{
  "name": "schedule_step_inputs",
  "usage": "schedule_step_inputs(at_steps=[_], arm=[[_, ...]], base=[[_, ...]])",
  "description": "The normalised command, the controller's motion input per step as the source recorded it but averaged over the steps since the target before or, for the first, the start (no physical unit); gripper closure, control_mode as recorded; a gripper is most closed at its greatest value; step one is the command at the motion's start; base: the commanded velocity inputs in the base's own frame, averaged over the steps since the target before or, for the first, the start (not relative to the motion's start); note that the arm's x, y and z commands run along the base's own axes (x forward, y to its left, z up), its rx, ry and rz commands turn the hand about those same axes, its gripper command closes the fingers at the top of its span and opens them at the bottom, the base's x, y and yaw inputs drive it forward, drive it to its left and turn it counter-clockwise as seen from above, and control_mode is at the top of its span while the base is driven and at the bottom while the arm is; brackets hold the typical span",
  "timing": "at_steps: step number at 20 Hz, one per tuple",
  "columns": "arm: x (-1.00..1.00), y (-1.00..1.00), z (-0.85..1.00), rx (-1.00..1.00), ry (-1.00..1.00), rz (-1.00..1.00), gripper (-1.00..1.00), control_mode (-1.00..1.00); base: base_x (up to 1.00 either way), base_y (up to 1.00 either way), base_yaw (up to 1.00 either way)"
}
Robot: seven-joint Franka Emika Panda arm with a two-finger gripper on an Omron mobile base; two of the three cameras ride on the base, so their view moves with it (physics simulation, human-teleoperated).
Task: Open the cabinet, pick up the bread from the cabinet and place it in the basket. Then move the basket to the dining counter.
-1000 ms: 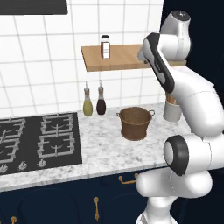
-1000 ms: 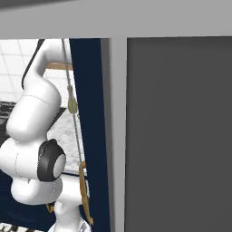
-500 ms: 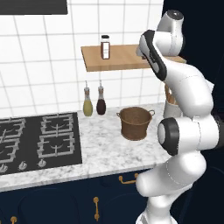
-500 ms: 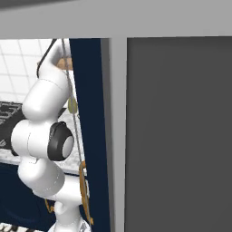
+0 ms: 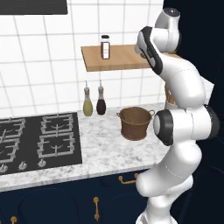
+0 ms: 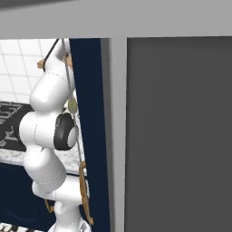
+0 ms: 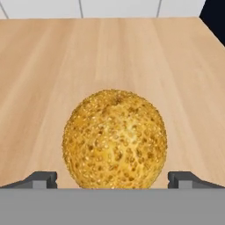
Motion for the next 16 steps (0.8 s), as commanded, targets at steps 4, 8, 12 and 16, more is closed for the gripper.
schedule_step_inputs(at_steps=[4, 8, 12, 16], arm=[[0.23, 0.00, 0.00, 0.00, 0.00, 0.00, -1.00, -1.00], [0.15, 0.00, 0.00, 0.00, 0.00, 0.00, -1.00, -1.00], [0.04, 0.00, 0.00, 0.00, 0.00, 0.00, 1.00, -1.00], [0.00, 0.00, 0.00, 0.00, 0.00, 0.00, 1.00, -1.00]], base=[[0.00, 0.00, 0.00], [0.00, 0.00, 0.00], [0.00, 0.00, 0.00], [0.00, 0.00, 0.00]])
